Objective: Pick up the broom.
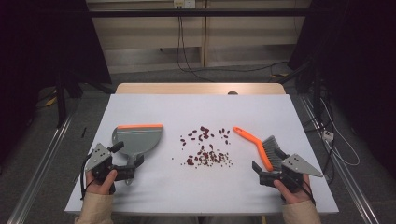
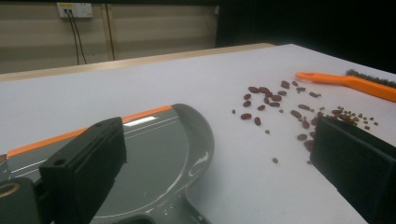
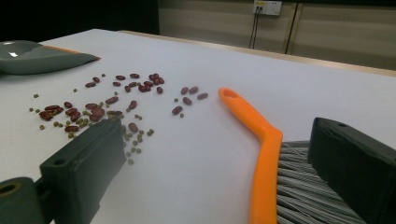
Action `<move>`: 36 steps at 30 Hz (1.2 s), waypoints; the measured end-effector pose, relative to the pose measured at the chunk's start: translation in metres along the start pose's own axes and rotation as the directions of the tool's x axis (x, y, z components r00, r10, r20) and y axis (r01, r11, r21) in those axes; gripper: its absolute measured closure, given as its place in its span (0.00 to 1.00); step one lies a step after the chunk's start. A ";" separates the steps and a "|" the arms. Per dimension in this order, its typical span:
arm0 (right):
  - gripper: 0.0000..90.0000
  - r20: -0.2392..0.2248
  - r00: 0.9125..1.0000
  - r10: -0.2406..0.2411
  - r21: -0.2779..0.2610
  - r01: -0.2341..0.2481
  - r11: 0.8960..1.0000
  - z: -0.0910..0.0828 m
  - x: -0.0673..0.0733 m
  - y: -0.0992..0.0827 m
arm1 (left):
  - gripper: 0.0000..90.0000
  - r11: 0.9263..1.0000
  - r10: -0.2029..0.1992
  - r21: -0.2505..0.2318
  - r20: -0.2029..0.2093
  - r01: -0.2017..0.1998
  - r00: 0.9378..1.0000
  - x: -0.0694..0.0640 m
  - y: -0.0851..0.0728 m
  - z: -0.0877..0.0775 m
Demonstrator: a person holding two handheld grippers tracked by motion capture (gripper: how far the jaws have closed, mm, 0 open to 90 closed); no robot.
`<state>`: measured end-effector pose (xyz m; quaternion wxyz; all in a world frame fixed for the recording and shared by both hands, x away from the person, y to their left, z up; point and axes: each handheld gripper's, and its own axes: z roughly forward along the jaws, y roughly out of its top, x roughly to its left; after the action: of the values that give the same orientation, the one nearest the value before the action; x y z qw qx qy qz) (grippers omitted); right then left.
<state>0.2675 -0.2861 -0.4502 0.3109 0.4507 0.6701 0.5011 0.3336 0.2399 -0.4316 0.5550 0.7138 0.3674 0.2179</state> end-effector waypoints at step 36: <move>0.14 -0.015 1.000 0.008 0.136 -0.006 0.991 0.053 -0.025 0.040 | 0.04 1.000 0.004 0.008 0.005 -0.004 1.000 0.001 -0.001 0.001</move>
<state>0.3350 -0.2844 -0.4291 0.2723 0.4696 0.7035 0.4587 0.3343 0.2403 -0.4326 0.5524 0.7174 0.3654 0.2159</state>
